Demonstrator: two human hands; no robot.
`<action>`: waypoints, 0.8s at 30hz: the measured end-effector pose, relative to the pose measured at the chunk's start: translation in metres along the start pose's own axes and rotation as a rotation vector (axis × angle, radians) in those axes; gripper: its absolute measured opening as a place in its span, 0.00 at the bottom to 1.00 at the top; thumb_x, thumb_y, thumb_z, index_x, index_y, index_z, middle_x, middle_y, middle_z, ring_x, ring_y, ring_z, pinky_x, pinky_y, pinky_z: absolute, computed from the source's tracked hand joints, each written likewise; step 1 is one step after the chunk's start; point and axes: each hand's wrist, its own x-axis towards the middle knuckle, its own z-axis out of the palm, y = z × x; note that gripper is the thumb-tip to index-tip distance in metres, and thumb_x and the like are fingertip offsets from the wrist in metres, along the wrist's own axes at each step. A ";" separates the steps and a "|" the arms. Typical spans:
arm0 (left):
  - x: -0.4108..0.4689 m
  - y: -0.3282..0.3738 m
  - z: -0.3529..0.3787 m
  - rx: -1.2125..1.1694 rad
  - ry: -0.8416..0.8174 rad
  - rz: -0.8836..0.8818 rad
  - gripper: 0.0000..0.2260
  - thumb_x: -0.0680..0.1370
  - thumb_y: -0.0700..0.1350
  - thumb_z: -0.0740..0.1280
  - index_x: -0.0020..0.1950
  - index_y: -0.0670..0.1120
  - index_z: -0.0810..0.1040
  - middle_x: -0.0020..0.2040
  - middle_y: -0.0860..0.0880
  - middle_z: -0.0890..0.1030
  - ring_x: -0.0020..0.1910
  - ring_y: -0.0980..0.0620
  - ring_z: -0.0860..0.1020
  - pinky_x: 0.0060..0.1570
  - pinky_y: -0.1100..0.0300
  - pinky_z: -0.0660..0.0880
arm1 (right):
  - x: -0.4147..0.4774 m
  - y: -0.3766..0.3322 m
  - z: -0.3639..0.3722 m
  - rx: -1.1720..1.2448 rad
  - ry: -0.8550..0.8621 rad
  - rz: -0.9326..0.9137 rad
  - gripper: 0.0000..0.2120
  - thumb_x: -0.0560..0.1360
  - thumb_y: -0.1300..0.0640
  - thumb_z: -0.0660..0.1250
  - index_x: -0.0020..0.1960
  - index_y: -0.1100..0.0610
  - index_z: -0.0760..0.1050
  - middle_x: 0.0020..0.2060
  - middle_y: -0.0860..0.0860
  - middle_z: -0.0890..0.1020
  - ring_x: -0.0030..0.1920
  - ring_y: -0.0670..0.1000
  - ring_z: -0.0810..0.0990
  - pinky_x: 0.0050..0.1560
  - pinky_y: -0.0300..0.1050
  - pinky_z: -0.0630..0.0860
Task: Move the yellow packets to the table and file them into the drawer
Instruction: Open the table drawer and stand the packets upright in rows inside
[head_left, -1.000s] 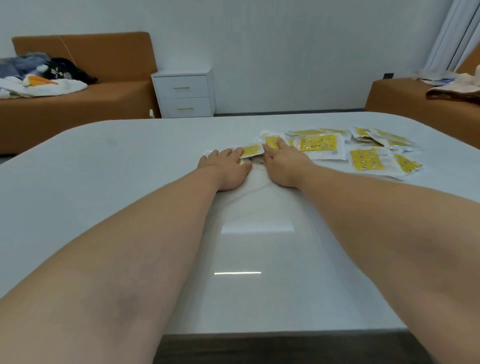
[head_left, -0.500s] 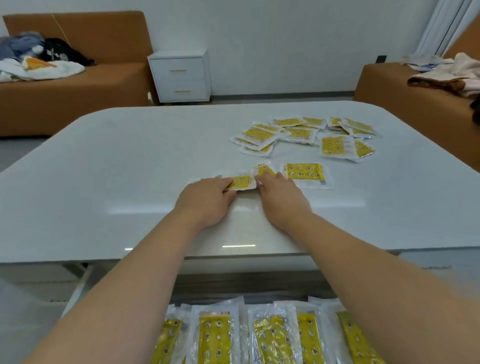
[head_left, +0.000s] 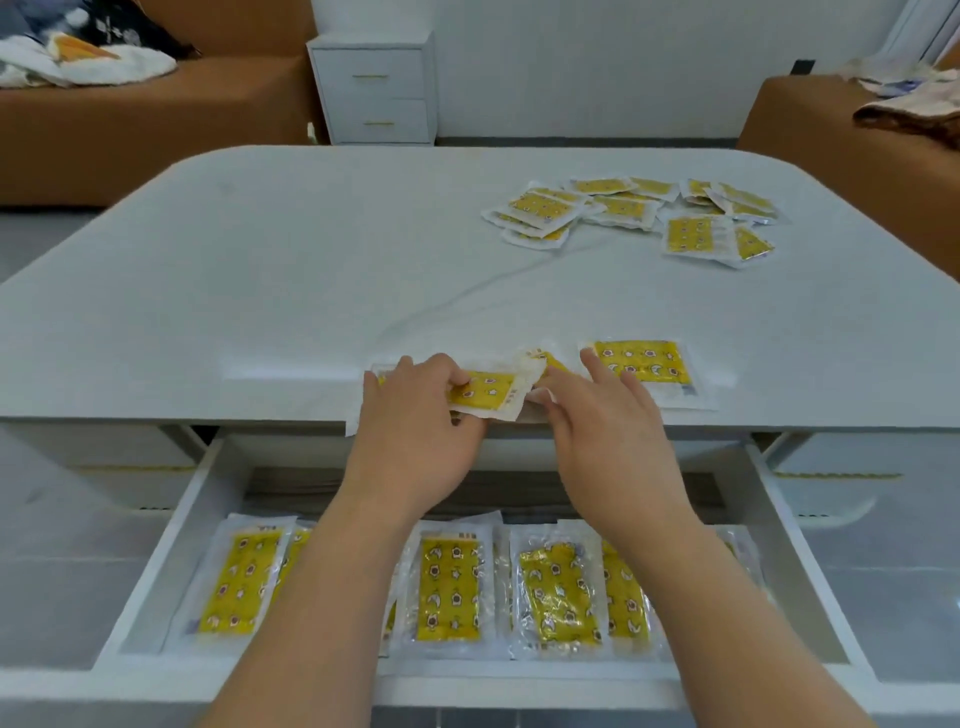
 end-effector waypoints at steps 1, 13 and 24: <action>0.000 0.000 -0.001 -0.014 0.006 0.010 0.11 0.78 0.49 0.67 0.60 0.54 0.75 0.55 0.55 0.77 0.62 0.50 0.69 0.74 0.42 0.61 | -0.001 0.002 -0.002 -0.010 0.085 -0.003 0.09 0.83 0.59 0.62 0.57 0.51 0.80 0.55 0.46 0.84 0.71 0.57 0.73 0.67 0.58 0.67; 0.005 0.006 -0.025 -0.009 0.416 0.415 0.10 0.79 0.53 0.70 0.58 0.54 0.86 0.49 0.55 0.82 0.47 0.52 0.79 0.44 0.54 0.76 | 0.003 -0.024 -0.025 -0.092 0.624 -0.117 0.11 0.84 0.54 0.63 0.51 0.56 0.83 0.34 0.50 0.82 0.37 0.57 0.76 0.39 0.53 0.69; -0.029 0.012 -0.108 0.058 0.053 0.033 0.07 0.74 0.53 0.69 0.41 0.52 0.83 0.35 0.54 0.81 0.34 0.55 0.78 0.29 0.61 0.70 | -0.003 -0.069 -0.034 0.440 -0.111 -0.016 0.11 0.83 0.44 0.59 0.48 0.48 0.75 0.36 0.46 0.81 0.37 0.46 0.78 0.35 0.45 0.75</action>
